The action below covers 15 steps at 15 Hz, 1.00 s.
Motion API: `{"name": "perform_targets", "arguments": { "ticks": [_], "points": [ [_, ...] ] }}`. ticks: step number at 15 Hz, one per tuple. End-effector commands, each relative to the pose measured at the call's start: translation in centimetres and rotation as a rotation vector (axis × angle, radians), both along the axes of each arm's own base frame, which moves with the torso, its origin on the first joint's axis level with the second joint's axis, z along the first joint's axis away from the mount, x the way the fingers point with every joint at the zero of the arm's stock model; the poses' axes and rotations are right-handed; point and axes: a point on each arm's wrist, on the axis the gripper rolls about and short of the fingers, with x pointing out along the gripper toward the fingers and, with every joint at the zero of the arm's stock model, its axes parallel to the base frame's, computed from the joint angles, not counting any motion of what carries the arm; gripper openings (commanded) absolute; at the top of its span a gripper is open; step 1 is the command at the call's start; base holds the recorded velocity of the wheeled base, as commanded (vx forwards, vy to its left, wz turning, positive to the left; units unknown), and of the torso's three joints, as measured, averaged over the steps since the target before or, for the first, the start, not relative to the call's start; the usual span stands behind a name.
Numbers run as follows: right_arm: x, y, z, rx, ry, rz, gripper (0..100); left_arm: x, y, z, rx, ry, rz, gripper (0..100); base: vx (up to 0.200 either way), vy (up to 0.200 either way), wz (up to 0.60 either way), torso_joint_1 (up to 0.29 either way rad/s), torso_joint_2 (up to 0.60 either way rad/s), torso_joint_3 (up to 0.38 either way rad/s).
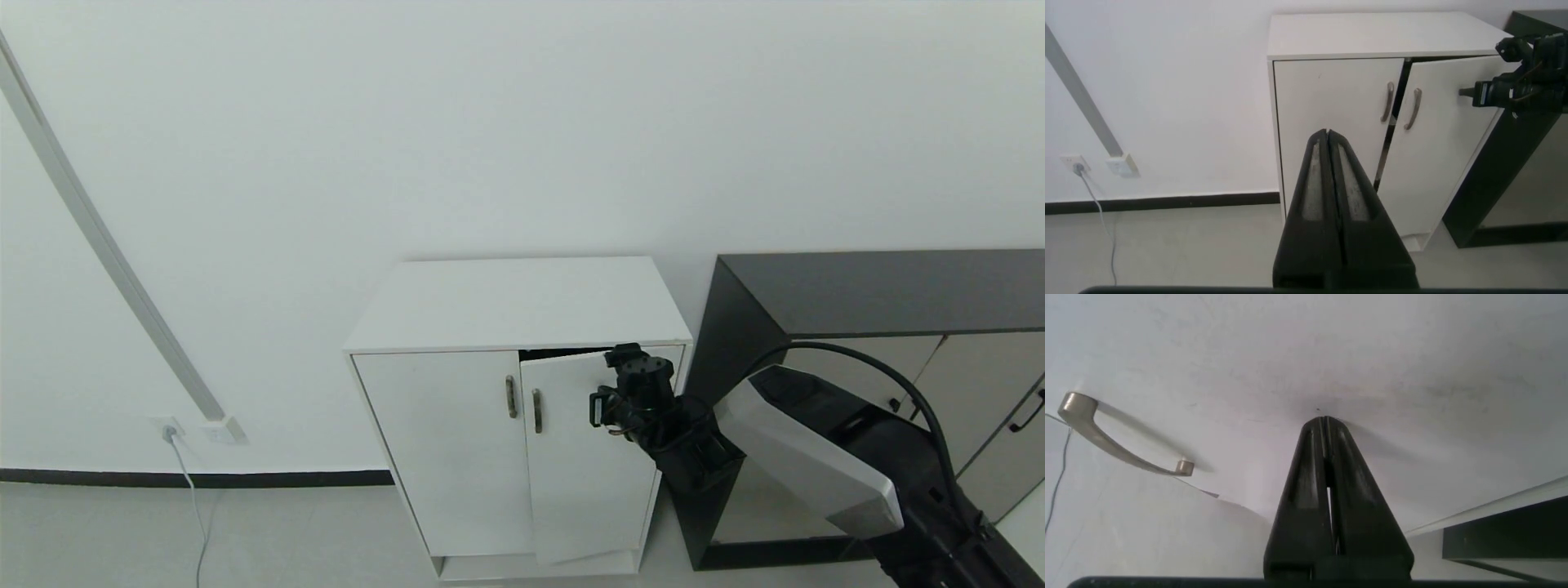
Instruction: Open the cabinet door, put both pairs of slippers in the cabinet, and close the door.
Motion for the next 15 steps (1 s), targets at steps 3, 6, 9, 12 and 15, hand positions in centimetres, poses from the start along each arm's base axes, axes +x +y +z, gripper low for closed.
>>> {"name": "perform_targets", "arguments": {
  "ticks": [3,6,9,12,15],
  "points": [
    [0.4,0.1,0.4,0.007,-0.011,-0.003,0,0.0,0.0,0.0,0.0,0.001,0.002,0,0.0,0.0,0.0,0.0,0.0,0.0],
    [0.7,0.1,0.7,0.006,-0.01,-0.006,0,0.0,0.0,0.0,0.0,0.001,0.002,0,0.0,0.0,0.0,0.0,0.0,0.0],
    [0.9,0.2,0.9,0.004,-0.009,-0.005,0,0.0,0.0,0.0,0.0,0.001,0.002,0,0.0,0.0,0.0,0.0,0.0,0.0],
    [1.2,0.1,1.4,0.009,-0.017,-0.01,0,0.0,0.0,0.0,0.0,0.001,0.002,0,0.0,0.0,0.0,0.0,0.0,0.0],
    [1.5,0.0,1.4,0.007,-0.015,-0.015,0,0.0,0.0,0.0,0.0,0.001,0.002,0,0.0,0.0,0.0,0.0,0.0,0.0]
  ]
}}
